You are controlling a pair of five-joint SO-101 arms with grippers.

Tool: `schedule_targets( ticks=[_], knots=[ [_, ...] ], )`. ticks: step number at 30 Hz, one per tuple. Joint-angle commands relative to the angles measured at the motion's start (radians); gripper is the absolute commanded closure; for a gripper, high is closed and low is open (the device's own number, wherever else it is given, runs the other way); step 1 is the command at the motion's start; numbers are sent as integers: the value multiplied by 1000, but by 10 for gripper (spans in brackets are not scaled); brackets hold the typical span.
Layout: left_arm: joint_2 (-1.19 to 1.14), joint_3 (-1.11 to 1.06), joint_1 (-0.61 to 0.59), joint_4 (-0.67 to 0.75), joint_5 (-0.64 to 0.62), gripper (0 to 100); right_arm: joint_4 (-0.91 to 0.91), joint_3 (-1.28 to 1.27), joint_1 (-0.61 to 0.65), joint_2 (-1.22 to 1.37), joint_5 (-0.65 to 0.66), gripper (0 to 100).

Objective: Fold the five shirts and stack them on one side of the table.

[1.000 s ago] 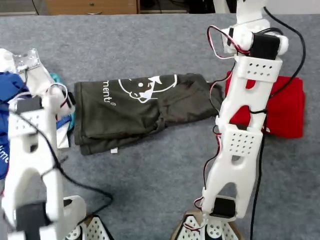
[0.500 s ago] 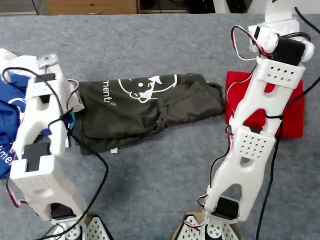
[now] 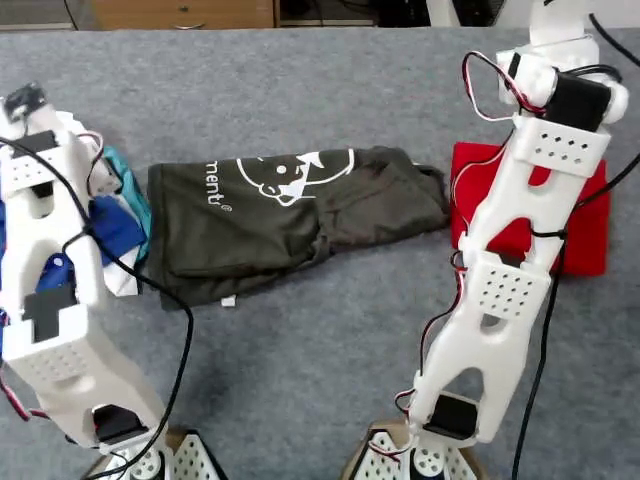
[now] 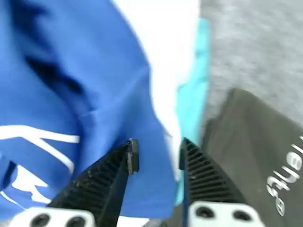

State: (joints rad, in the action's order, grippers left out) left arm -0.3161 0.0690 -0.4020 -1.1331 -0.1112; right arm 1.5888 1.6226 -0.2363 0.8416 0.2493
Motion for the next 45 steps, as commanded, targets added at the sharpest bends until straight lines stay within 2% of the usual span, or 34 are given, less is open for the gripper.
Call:
schedule_targets(
  ticks=[1, 3, 8, 12, 17, 22, 27, 32, 34, 38, 45],
  knots=[
    [-28, 12, -5, 23, 2, 981, -15, 39, 15, -62, 8, 994],
    [-84, 12, -5, 43, -3, 950, -12, 39, 24, -62, 8, 994],
    [-223, 54, -68, 92, 5, 979, -12, 39, 27, -61, 5, 994],
    [-305, 221, -218, 25, 9, 981, -12, 39, 27, -56, 8, 995],
    [-429, 445, -423, -34, 141, 981, -18, 44, 27, -31, 9, 994],
    [-503, 724, -516, -167, 201, 981, -20, 44, 27, -30, 9, 994],
    [-547, 956, -457, -307, 196, 980, -20, 44, 28, -30, 9, 994],
    [-550, 1148, -281, -543, 201, 978, -14, 44, 38, -31, 9, 994],
    [-550, 1220, -196, -629, 196, 947, -14, 44, 42, -31, 9, 994],
    [-512, 1217, -78, -629, 195, 848, -18, 45, 33, -31, 11, 994],
    [-360, 957, 61, -629, 195, 847, -35, 45, 8, -31, 23, 994]
  ],
)
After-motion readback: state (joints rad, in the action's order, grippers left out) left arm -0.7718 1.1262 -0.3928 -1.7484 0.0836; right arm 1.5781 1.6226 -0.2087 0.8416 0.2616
